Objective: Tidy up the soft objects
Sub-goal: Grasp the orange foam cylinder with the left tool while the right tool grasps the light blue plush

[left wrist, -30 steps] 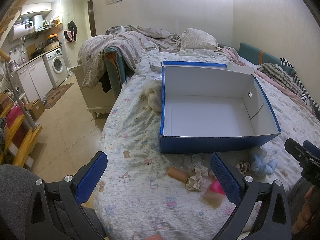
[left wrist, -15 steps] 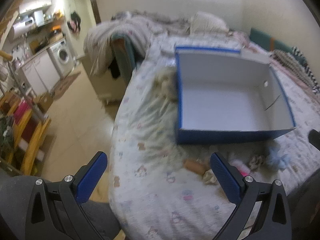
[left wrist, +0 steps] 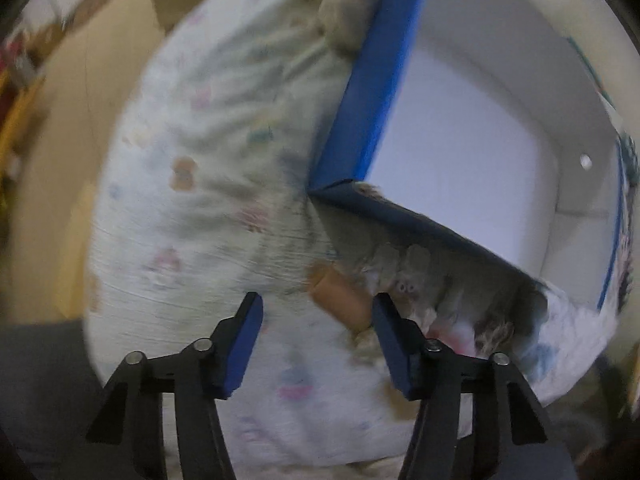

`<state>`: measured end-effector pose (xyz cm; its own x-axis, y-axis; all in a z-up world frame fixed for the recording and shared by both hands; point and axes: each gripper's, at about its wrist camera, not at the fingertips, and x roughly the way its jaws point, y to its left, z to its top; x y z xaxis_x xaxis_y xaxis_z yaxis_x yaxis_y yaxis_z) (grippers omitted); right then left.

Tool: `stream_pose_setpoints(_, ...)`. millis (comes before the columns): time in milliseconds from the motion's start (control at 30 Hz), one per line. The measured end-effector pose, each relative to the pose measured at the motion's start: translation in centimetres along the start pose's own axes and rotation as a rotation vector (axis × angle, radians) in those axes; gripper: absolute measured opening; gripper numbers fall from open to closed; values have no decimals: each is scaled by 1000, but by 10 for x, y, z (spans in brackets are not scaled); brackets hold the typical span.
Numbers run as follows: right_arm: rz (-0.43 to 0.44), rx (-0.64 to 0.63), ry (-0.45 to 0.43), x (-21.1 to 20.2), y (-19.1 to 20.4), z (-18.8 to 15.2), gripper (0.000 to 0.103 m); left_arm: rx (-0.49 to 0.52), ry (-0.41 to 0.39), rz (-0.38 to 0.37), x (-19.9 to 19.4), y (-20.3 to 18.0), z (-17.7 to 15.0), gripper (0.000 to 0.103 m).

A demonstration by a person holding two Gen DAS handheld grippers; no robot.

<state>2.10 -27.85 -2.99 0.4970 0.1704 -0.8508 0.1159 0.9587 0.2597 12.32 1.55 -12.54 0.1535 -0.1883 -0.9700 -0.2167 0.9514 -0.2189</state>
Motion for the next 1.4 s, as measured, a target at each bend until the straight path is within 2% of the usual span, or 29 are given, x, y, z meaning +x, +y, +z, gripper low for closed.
stream_pose_setpoints(67, -6, 11, 8, 5, -5, 0, 103, -66, 27, -31, 14, 5, 2, 49)
stream_pose_setpoints(133, -13, 21, 12, 10, -9, 0, 103, -86, 43, -46, 25, 6, 2, 44)
stream_pose_setpoints(200, -20, 31, 20, 15, -14, -1, 103, -90, 54, -36, 34, 7, 2, 34)
stream_pose_setpoints(267, -23, 42, 33, 21, -17, -4, 103, -108, 62, -41, 40, 10, 0, 19)
stream_pose_setpoints(367, -20, 65, 48, 27, -24, -5, 103, -102, 55, -55, 37, 14, -5, 6)
stream_pose_setpoints(467, -17, 75, 45, 27, -29, -4, 103, -76, 44, -79, 23, 19, -11, 4)
stream_pose_setpoints(633, 2, 137, 75, 33, -42, -3, 103, 41, 24, -42, -5, 12, -22, 4)
stream_pose_setpoints(833, -15, 231, 118, 42, -59, -2, 103, 315, -42, 49, -66, -15, -31, 4)
stream_pose_setpoints(867, -16, 236, 139, 46, -60, -3, 90, 338, -63, 67, -75, -17, -34, 4)
stream_pose_setpoints(900, -23, 237, 166, 51, -61, -4, 82, 357, -78, 86, -79, -16, -33, 4)
stream_pose_setpoints(1000, -56, 232, 218, 66, -61, -6, 81, 365, -77, 98, -65, -17, -35, 4)
stream_pose_setpoints(1100, -172, 197, 254, 82, -58, -7, 81, 354, -71, 89, -51, -17, -29, 4)
stream_pose_setpoints(1233, -189, 279, 330, 100, -71, -16, 81, 333, -93, 83, -51, -15, -27, 4)
stream_pose_setpoints(1267, -174, 288, 333, 100, -71, -17, 73, 326, -96, 81, -51, -14, -25, 4)
stream_pose_setpoints(1300, -138, 284, 319, 98, -69, -16, 41, 321, -96, 78, -52, -13, -25, 4)
stream_pose_setpoints(1333, -114, 267, 320, 98, -66, -16, 28, 317, -95, 76, -52, -12, -24, 4)
stream_pose_setpoints(1367, -104, 257, 317, 97, -62, -16, 20, 315, -94, 75, -52, -12, -25, 4)
stream_pose_setpoints(1400, -79, 254, 297, 94, -60, -16, 17, 316, -96, 77, -52, -12, -25, 4)
